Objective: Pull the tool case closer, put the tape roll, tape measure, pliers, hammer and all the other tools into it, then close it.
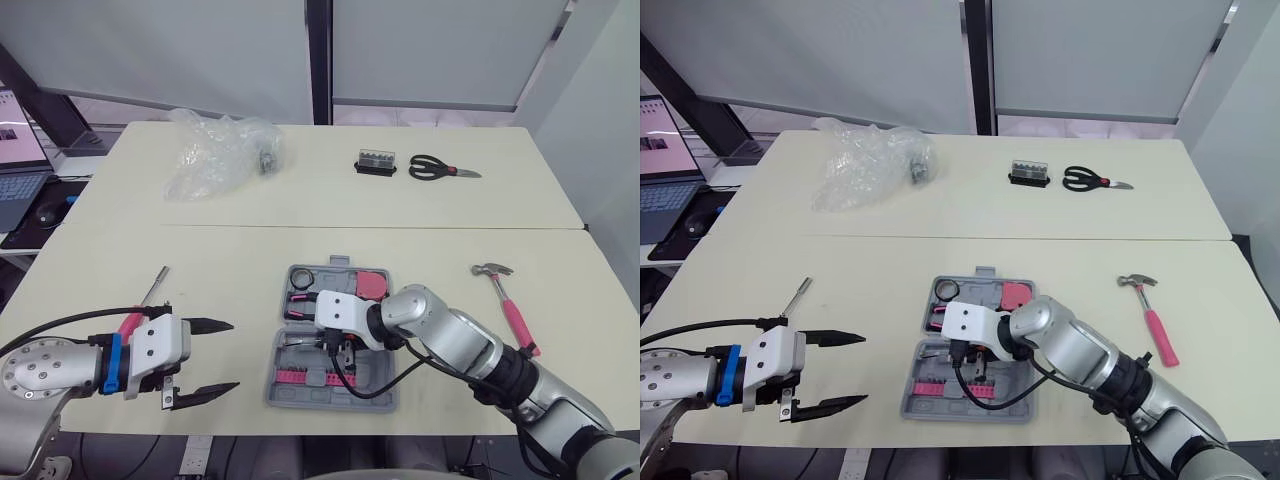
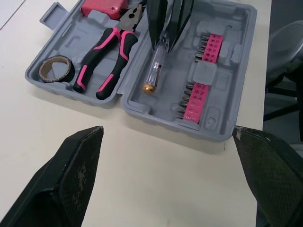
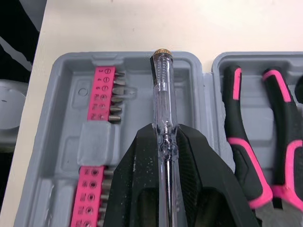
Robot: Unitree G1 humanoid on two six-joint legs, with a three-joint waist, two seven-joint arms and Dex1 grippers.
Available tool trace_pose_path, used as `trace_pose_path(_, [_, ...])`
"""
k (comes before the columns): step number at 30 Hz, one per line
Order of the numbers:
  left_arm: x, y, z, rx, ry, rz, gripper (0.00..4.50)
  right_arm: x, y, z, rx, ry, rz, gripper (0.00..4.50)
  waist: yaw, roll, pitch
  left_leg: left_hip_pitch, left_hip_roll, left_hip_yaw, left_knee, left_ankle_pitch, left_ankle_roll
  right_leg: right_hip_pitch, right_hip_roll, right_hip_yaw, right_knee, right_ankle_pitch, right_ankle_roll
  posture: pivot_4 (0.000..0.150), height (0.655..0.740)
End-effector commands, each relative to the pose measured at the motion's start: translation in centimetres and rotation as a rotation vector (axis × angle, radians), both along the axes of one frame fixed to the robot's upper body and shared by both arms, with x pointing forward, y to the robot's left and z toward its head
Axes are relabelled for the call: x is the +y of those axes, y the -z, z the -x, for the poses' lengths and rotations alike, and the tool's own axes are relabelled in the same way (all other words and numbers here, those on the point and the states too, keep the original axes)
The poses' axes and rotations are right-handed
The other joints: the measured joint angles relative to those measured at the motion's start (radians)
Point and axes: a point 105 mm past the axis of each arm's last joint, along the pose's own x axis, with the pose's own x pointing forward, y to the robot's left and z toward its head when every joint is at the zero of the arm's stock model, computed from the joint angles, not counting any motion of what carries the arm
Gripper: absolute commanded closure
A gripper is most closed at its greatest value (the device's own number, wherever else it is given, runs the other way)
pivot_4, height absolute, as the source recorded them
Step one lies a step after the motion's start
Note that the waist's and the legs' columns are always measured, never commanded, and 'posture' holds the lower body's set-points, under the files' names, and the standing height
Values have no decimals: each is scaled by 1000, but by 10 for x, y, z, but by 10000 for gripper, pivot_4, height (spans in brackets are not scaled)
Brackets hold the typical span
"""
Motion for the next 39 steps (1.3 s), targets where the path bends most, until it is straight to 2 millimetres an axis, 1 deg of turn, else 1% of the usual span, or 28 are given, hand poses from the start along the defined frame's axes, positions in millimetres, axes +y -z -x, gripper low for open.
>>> trace_pose_path(1, [-6, -3, 0, -23, 21, 1, 0, 4, -6, -4, -38, -11, -19, 42055, 0, 0, 0, 0, 0, 0, 0, 0, 0, 0, 0, 0, 0, 0, 0, 1500, 7400])
trace_pose_path(15, [-12, -1, -1, -35, 23, 17, 0, 5, 3, -8, -43, 9, -20, 42055, -1, 0, 0, 0, 0, 0, 0, 0, 0, 0, 0, 0, 0, 0, 0, 1500, 7400])
trace_pose_path(16, [-13, -1, -1, -36, 23, 18, 0, 5, 2, -9, -42, 12, -25, 34781, -1, 0, 0, 0, 0, 0, 0, 0, 0, 0, 0, 0, 0, 0, 0, 1500, 7400])
trace_pose_path(18, [-13, -1, -1, -37, 23, 19, 0, 5, 0, -8, -37, 9, -36, 30540, -1, 0, 0, 0, 0, 0, 0, 0, 0, 0, 0, 0, 0, 0, 0, 1500, 7400])
trace_pose_path(21, [-14, -1, 0, -38, 24, 21, 0, 5, -5, -4, -30, -2, -52, 22891, -1, 0, 0, 0, 0, 0, 0, 0, 0, 0, 0, 0, 0, 0, 0, 1500, 7400])
trace_pose_path(26, [-15, 0, 0, -39, 22, 25, 0, 5, -24, -4, -34, -5, -129, 9071, -1, 0, 0, 0, 0, 0, 0, 0, 0, 0, 0, 0, 0, 0, 0, 1500, 7400])
trace_pose_path(28, [-15, 0, 1, -39, 21, 27, 0, 3, -29, -5, -45, -17, -154, 9736, -1, 0, 0, 0, 0, 0, 0, 0, 0, 0, 0, 0, 0, 0, 0, 1500, 7400])
trace_pose_path(29, [-15, 0, 1, -39, 20, 29, 0, 2, -29, -4, -49, -29, -160, 11450, -1, 0, 0, 0, 0, 0, 0, 0, 0, 0, 0, 0, 0, 0, 0, 1500, 7400])
trace_pose_path(33, [-16, 1, 1, -39, 22, 32, 0, 2, -26, -3, -50, -63, -162, 23394, -1, 0, 0, 0, 0, 0, 0, 0, 0, 0, 0, 0, 0, 0, 0, 1500, 7400])
trace_pose_path(39, [-17, 1, 0, -41, 26, 38, 0, 2, -11, -3, -71, -95, -110, 36709, -3, 0, 0, 0, 0, 0, 0, 0, 0, 0, 0, 0, 0, 0, 0, 1500, 7400])
